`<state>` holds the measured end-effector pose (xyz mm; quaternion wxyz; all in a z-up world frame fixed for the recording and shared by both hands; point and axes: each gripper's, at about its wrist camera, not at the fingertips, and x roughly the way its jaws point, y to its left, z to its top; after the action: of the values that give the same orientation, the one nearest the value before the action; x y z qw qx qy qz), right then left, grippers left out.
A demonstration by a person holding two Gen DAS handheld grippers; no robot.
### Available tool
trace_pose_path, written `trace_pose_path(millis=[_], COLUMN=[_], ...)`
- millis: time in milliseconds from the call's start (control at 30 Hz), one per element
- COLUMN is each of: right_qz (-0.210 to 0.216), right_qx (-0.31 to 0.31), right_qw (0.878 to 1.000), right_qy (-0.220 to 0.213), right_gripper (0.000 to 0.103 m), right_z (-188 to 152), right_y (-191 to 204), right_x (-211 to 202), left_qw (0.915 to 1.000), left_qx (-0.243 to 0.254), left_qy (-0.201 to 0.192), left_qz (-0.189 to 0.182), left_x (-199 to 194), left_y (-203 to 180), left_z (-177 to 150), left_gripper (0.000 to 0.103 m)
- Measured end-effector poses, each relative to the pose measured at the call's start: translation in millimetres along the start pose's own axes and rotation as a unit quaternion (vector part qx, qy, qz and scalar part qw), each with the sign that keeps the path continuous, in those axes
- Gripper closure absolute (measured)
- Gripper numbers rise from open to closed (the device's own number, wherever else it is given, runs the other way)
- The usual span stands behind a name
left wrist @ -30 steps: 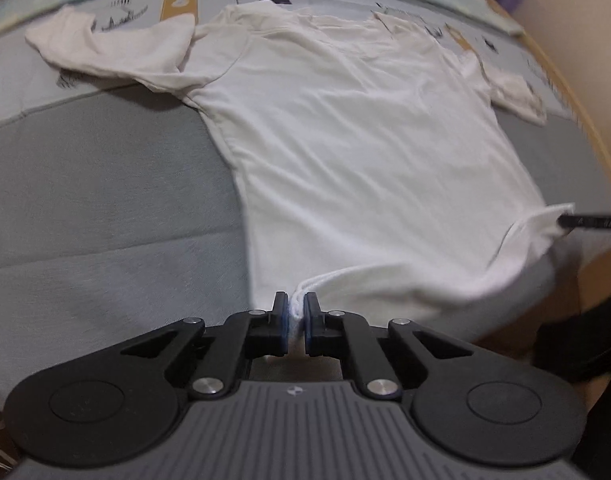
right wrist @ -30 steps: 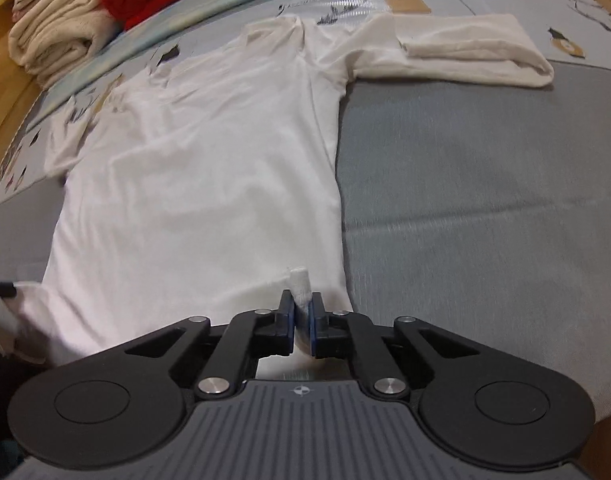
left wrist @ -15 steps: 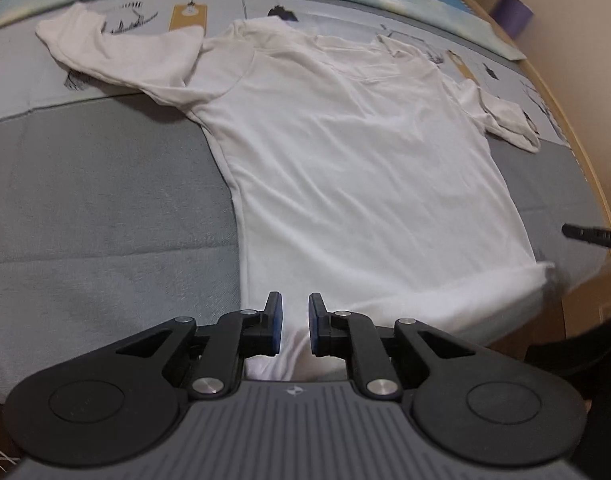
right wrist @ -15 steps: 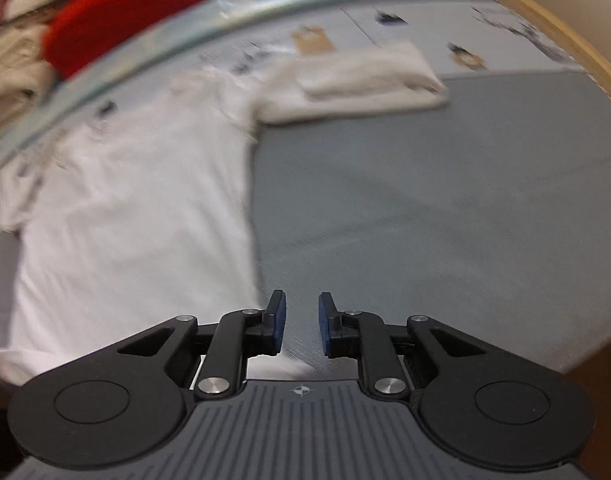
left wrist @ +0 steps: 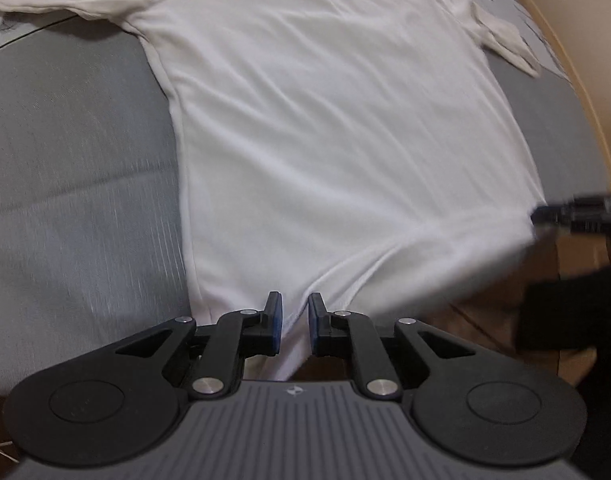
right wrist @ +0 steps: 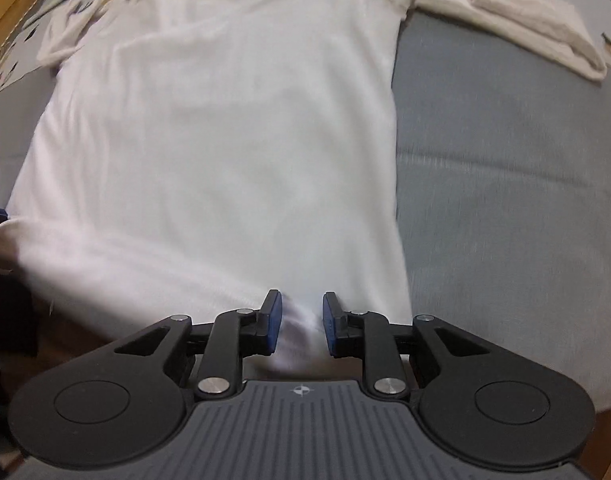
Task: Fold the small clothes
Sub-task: 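Open both tools to release the hem and withdraw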
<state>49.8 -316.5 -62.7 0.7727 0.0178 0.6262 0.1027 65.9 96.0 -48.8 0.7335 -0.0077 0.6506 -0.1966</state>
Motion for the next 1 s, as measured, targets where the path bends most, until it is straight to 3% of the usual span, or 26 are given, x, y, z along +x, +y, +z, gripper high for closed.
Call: trace_pose_path(millis=[167,233,333,500,567,633,733,867,1000], right_qz=[0.036,0.033,0.016,-0.007,-0.004,0.006,0.010,-0.016,-0.017], right_qx=[0.020,0.022,0.003,-0.061,-0.096,-0.117,-0.100,-0.066,-0.013], right_qw=[0.998,0.997,0.997,0.998,0.995,0.993,0.995,0.996,0.991], right_qy=[-0.047,-0.061,-0.072,-0.010,0.019,0.016,-0.016,-0.060,-0.129], right_gripper=[0.079,0.077,0.069,0.068,0.068,0.068,0.068,0.068,0.068], right_z=[-10.4,-5.5,4.7,-0.7,-11.8,-20.9,-23.0,-10.9,8.5], right_y=[-6.4,-5.9,3.7,21.8,27.1,30.8,23.5,11.0,-0.7], right_x=[-29.6,-28.4,-17.3,10.4,7.3,-3.4,-16.5,-19.3,-35.2], left_qw=[0.9992,0.9988,0.9992,0.9968,0.9918,0.9890,0.9925,0.9955,0.9901], left_qx=[0.007,-0.004,0.012,0.070,0.113,0.132,0.114,0.088,0.090], left_qy=[-0.019,-0.036,-0.031,0.016,0.021,0.011,-0.009,-0.037,-0.098], left_qz=[-0.034,-0.033,-0.021,-0.036,-0.056,-0.066,-0.042,0.003,0.044], left_x=[-5.6,-4.2,4.3,16.7,12.3,8.3,10.7,16.1,5.9], left_y=[-3.2,-4.0,-14.5,-38.1,-52.2,-59.9,-57.4,-49.3,-60.6], left_z=[-6.7,0.8,8.8,-1.2,-12.7,-18.6,-11.4,9.0,29.4], left_gripper=[0.089,0.089,0.089,0.089,0.089,0.089,0.089,0.089,0.088])
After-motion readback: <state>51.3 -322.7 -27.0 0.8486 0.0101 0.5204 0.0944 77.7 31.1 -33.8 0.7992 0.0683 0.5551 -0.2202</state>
